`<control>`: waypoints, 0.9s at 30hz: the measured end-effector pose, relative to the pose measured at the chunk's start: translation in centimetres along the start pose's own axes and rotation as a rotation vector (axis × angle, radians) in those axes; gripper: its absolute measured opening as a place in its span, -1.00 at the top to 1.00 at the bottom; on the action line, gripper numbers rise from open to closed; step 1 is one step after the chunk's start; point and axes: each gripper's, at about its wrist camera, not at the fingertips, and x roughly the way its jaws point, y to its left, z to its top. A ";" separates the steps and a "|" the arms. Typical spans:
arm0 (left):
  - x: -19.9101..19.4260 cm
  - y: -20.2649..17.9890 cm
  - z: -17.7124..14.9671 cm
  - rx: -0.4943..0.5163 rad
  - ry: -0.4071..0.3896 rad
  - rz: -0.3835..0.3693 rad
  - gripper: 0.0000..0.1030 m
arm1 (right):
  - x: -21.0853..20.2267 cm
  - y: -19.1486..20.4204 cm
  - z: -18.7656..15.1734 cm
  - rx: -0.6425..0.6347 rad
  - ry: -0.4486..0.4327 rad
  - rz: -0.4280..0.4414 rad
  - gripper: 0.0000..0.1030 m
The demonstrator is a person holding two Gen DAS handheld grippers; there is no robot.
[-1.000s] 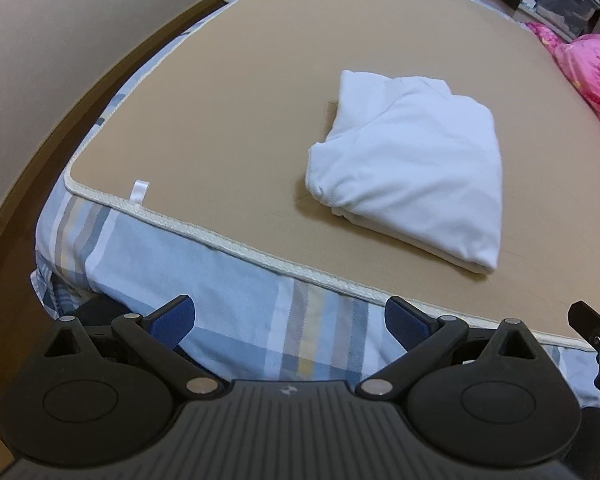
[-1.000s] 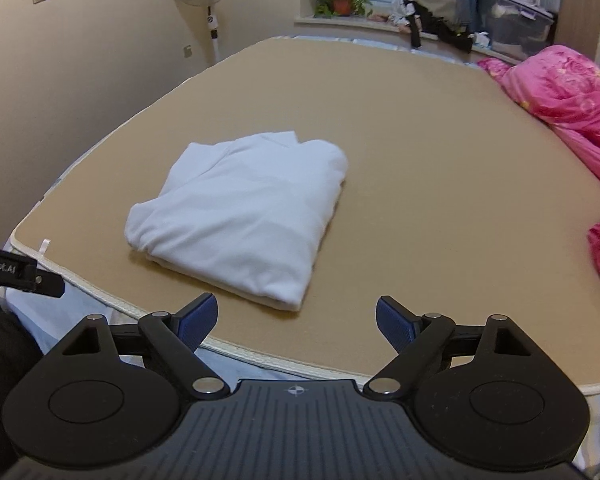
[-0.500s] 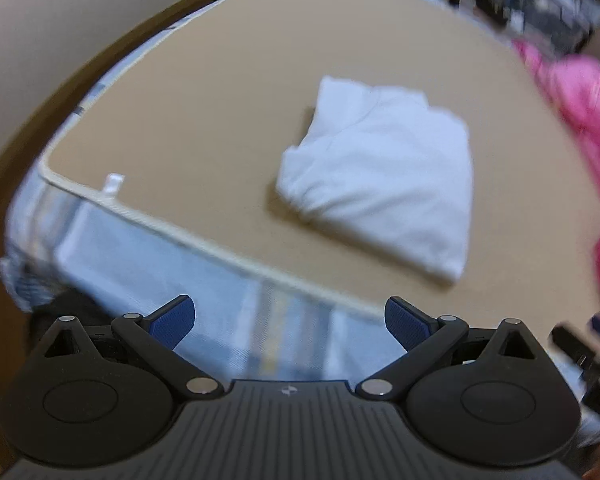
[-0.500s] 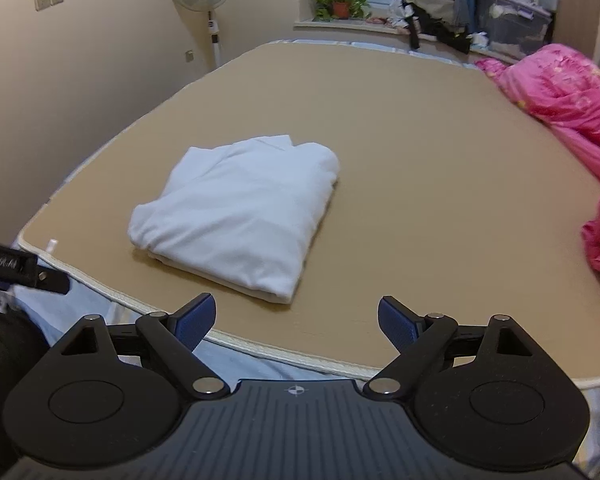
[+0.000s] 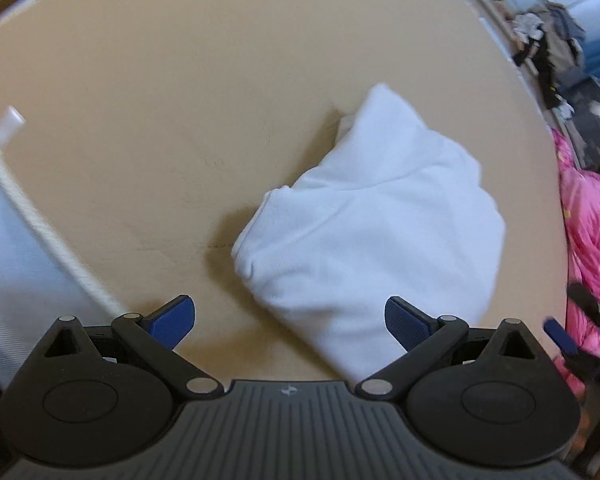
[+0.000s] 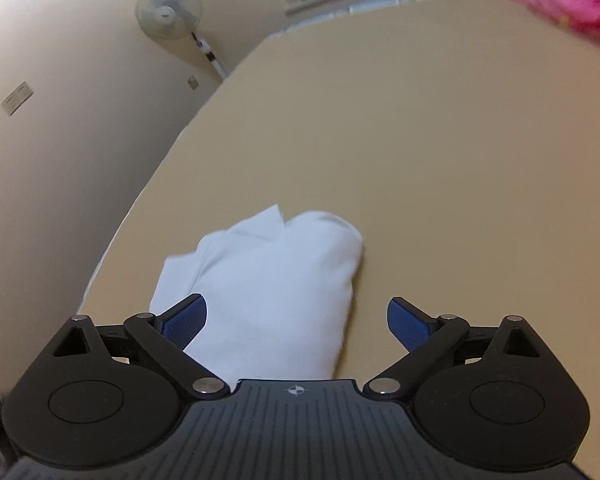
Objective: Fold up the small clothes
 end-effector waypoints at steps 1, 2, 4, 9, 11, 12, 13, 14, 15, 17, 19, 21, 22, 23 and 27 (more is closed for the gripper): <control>0.9 0.1 0.3 -0.017 0.015 -0.003 -0.98 | 2.0 -0.6 1.1 0.029 0.033 0.000 -0.89; 1.8 0.3 0.4 -0.034 0.031 -0.008 -0.98 | 4.0 -1.3 2.1 0.061 0.068 -0.004 -0.89; 3.4 0.6 0.6 -0.058 0.064 -0.035 -0.98 | 7.8 -2.6 3.3 0.133 0.121 -0.015 -0.89; 5.0 1.4 1.5 -0.104 0.072 -0.079 -0.99 | 14.3 -4.9 5.2 0.241 0.186 -0.028 -0.89; 5.0 2.0 2.1 -0.145 0.066 -0.102 -0.99 | 15.9 -4.8 5.6 0.250 0.216 0.006 -0.92; 4.9 2.4 2.4 -0.174 0.060 -0.116 -0.97 | 16.3 -4.6 5.8 0.236 0.221 0.025 -0.91; 4.5 2.6 2.4 -0.189 0.041 -0.105 -0.63 | 16.5 -4.2 5.9 0.207 0.234 0.066 -0.83; 4.1 2.3 2.4 -0.166 0.014 -0.056 -0.36 | 16.6 -3.6 5.9 0.174 0.259 0.087 -0.29; 3.9 1.9 2.4 -0.112 0.009 -0.060 0.23 | 16.8 -3.2 5.8 0.143 0.288 0.100 0.31; 3.7 1.6 2.2 -0.114 0.013 -0.065 0.39 | 16.3 -2.6 5.2 0.098 0.287 0.113 0.40; 3.8 1.3 2.3 -0.102 0.012 -0.055 0.51 | 15.8 -2.1 4.9 0.080 0.281 0.110 0.50; 4.1 0.5 2.9 -0.063 0.021 -0.039 0.59 | 15.3 -1.5 5.2 0.070 0.271 0.090 0.56; 4.1 0.0 3.4 -0.020 0.026 -0.024 0.61 | 14.8 -1.0 5.2 0.049 0.262 0.076 0.57; 4.2 -0.9 4.1 0.044 0.038 -0.007 0.62 | 14.2 -0.7 5.3 0.039 0.260 0.054 0.58; 4.6 -6.4 8.8 0.357 0.036 0.026 0.65 | 8.5 -3.0 4.1 0.186 0.132 0.021 0.60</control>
